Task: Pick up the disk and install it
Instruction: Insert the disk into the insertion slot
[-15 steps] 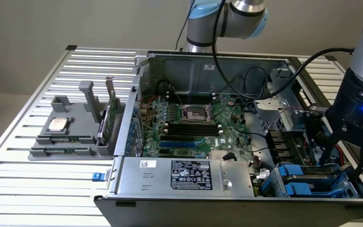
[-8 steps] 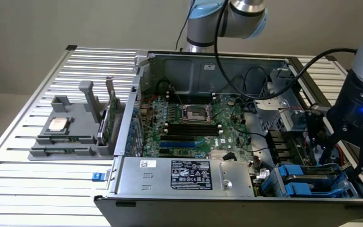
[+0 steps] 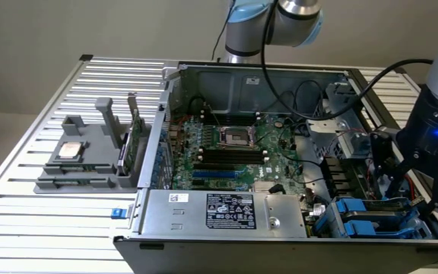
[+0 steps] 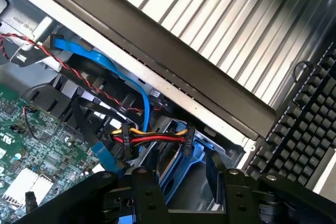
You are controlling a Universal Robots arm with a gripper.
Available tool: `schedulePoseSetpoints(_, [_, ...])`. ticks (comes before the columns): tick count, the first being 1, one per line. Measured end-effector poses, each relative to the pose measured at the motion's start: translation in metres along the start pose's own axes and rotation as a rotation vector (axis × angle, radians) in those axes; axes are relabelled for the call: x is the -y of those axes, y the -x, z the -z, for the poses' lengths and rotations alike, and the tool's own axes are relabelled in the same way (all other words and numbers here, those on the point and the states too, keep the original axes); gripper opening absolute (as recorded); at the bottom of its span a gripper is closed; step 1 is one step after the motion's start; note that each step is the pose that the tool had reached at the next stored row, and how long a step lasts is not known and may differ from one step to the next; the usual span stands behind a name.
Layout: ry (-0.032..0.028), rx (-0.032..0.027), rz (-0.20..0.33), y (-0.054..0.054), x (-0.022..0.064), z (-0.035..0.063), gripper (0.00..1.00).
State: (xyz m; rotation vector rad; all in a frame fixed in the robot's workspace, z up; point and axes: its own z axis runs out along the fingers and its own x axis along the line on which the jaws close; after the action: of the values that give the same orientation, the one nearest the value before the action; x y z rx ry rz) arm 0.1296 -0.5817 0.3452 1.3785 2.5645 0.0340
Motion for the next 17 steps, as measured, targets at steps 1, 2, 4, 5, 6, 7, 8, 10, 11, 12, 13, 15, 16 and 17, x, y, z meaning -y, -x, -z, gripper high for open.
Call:
schedulePoseSetpoints(1, [0.0002, -0.0012, -0.006, 0.0002, -0.0004, -0.0003, 0.49])
schedulePoseSetpoints(2, [0.0005, -0.0027, -0.012, 0.0005, -0.0008, -0.0006, 0.49])
schedulePoseSetpoints(4, [0.0015, -0.0058, -0.023, 0.0011, -0.0019, -0.0014, 0.49])
schedulePoseSetpoints(5, [0.0021, -0.0073, -0.027, 0.0015, -0.0025, -0.0018, 0.49])
schedulePoseSetpoints(6, [0.0026, -0.0089, -0.032, 0.0019, -0.0032, -0.0022, 0.49])
schedulePoseSetpoints(7, [0.0031, -0.0103, -0.036, 0.0023, -0.0038, -0.0026, 0.49])
schedulePoseSetpoints(8, [0.0034, -0.0113, -0.040, 0.0027, -0.0044, -0.0029, 0.49])
schedulePoseSetpoints(10, [0.0040, -0.0135, -0.048, 0.0035, -0.0056, -0.0036, 0.49])
schedulePoseSetpoints(11, [0.0041, -0.0142, -0.052, 0.0039, -0.0060, -0.0038, 0.49])
schedulePoseSetpoints(12, [0.0042, -0.0150, -0.056, 0.0043, -0.0064, -0.0041, 0.49])
schedulePoseSetpoints(13, [0.0042, -0.0154, -0.059, 0.0047, -0.0065, -0.0044, 0.49])
schedulePoseSetpoints(15, [0.0039, -0.0161, -0.067, 0.0055, -0.0065, -0.0048, 0.49])
schedulePoseSetpoints(16, [0.0037, -0.0163, -0.070, 0.0059, -0.0064, -0.0049, 0.49])
schedulePoseSetpoints(17, [0.0035, -0.0164, -0.073, 0.0064, -0.0062, -0.0051, 0.49])
